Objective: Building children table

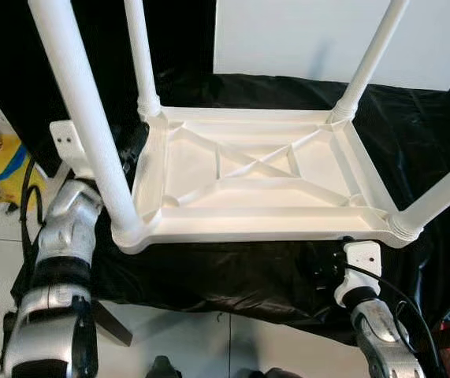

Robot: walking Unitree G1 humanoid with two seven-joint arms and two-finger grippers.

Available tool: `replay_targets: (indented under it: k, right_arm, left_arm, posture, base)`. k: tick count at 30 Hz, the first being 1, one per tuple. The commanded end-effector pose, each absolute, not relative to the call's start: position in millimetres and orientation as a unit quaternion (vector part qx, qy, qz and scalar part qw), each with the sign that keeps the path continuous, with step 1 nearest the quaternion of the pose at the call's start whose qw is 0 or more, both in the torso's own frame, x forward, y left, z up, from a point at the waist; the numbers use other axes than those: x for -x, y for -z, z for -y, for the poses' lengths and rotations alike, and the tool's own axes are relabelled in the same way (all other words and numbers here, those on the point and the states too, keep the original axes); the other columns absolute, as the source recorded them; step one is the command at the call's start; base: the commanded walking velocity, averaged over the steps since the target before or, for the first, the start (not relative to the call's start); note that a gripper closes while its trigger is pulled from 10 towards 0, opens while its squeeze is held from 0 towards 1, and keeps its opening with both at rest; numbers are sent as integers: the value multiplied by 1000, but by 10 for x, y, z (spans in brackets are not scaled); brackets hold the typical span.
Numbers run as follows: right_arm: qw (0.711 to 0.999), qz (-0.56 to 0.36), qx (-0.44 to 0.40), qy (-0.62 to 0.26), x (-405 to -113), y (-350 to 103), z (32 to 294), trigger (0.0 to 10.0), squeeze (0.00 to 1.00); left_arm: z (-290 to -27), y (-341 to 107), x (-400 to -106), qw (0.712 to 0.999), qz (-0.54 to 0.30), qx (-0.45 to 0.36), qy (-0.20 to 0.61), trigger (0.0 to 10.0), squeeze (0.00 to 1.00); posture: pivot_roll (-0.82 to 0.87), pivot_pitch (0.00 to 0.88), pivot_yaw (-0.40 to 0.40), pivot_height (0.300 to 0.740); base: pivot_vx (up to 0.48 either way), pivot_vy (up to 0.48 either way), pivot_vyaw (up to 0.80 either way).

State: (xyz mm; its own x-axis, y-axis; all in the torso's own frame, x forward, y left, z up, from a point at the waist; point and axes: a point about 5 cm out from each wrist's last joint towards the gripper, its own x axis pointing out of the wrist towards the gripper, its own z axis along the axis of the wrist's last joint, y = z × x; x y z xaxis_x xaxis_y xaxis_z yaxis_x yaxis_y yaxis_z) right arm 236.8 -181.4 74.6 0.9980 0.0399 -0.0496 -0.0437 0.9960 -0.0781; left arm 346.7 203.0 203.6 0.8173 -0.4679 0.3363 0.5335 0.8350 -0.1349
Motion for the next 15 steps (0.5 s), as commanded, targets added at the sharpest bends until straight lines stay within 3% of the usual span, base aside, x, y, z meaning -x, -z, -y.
replay_targets:
  k: [1,15]
  right_arm:
    - [999,-34,38,-16,-2387,-724,1840,10000,0]
    - [999,-22,21,-14,-2684,-771,1751,10000,0]
  left_arm:
    - [-1689,-2034,-3214,843,161,79,508,10000,0]
    - [-1085,-1922,-2617,812,138,125,553,10000,0]
  posture:
    - [-21,104,-94,740]
    - [2,107,-100,740]
  base:
    - [0,0,0]
    - [0,0,0]
